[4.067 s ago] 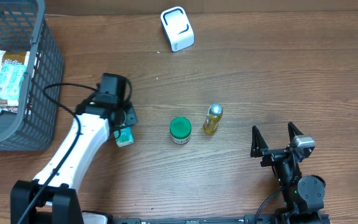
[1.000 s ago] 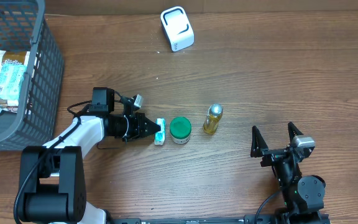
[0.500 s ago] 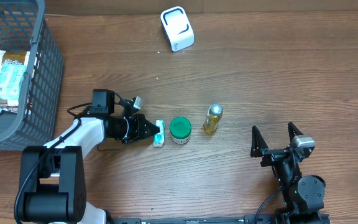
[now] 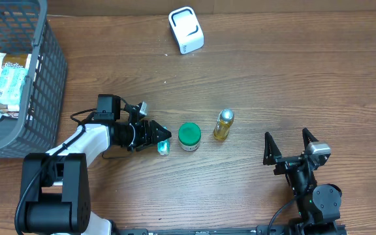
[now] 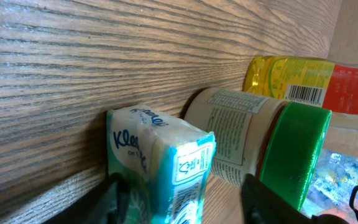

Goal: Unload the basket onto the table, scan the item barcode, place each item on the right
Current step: 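Place the Kleenex packet upright beside the green jar and release, then withdraw the left gripper and reach into the grey basket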

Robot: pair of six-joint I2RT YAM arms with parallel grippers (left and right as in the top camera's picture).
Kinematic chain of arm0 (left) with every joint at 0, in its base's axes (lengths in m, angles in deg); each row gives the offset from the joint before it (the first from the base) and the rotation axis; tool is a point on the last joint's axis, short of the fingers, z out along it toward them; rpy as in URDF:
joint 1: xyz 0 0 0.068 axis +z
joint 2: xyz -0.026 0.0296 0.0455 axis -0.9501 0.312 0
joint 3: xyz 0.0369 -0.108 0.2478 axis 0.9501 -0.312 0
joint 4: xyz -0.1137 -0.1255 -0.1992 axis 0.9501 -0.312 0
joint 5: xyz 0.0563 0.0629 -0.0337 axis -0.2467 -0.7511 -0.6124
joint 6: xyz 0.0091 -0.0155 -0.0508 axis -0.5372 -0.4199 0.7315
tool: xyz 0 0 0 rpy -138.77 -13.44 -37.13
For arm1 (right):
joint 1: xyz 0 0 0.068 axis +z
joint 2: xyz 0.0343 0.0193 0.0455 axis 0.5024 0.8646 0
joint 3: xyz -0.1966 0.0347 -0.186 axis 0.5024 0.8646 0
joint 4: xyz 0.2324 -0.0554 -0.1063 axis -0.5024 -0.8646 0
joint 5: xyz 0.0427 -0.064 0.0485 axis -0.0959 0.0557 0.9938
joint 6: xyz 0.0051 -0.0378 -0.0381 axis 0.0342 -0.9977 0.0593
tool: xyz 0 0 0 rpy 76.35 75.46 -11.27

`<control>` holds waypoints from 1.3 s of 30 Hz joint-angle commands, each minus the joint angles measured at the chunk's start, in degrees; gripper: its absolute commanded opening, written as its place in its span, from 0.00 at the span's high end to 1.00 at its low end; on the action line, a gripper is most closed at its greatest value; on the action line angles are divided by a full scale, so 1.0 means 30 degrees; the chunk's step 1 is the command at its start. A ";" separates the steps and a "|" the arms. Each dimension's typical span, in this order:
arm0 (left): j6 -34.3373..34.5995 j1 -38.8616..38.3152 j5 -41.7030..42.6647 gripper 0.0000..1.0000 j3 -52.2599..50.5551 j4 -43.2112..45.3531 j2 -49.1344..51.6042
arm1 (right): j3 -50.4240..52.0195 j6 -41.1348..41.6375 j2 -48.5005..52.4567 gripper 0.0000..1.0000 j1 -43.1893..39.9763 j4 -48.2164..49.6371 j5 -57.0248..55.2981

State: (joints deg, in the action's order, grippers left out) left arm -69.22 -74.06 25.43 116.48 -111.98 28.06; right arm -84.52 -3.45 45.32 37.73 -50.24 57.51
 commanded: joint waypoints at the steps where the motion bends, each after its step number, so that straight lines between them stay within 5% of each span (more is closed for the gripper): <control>1: -0.0153 -0.0007 -0.0102 0.37 0.0153 0.0058 -0.0277 | 0.0204 -0.0146 -0.0102 0.00 -0.0066 0.0117 0.0117; 11: -0.0153 -0.0007 -0.0270 0.25 0.0750 0.0029 -0.0809 | 0.0204 -0.0146 -0.0102 0.00 -0.0066 0.0117 0.0117; 21: -0.0634 -0.0007 -0.3461 0.19 0.1282 -0.1807 -0.3279 | 0.0204 -0.0146 -0.0102 0.00 -0.0066 0.0117 0.0117; 39: -0.2273 -0.0007 -0.5107 0.08 1.0462 -0.8757 -0.7344 | 0.0204 -0.0146 -0.0102 0.00 -0.0066 0.0117 0.0117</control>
State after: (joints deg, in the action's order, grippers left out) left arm -73.94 -74.06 10.92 142.93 -137.39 7.40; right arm -84.52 -3.48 45.32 37.73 -50.19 57.51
